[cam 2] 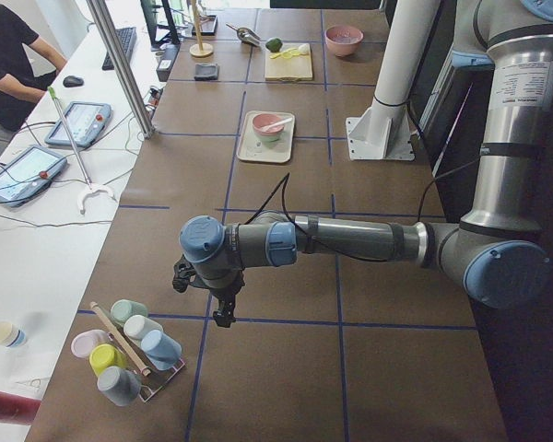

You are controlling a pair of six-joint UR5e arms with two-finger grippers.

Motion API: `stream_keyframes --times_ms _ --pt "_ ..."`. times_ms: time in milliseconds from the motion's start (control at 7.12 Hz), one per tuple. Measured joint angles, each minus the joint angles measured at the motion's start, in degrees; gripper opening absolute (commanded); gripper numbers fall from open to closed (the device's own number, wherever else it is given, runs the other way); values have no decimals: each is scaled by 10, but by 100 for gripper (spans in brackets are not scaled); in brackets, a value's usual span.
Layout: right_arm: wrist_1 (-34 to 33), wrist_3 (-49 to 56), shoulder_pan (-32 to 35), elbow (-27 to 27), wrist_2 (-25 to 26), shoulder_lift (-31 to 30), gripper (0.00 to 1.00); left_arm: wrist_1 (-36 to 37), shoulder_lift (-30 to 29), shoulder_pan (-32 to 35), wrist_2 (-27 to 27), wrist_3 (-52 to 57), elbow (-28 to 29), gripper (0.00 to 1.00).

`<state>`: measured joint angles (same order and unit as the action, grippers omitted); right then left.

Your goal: Stack pink bowl on green and place spoon

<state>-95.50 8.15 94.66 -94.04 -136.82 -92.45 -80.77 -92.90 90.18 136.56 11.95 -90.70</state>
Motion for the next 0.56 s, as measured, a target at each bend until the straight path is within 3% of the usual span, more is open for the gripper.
stream_keyframes --times_ms 281,561 --pt "67 -36 0 39 0 3 99 0 -1 0 -8 -1 0 100" --pt "84 -79 0 40 -2 2 100 0 -1 0 -11 -2 -1 100"
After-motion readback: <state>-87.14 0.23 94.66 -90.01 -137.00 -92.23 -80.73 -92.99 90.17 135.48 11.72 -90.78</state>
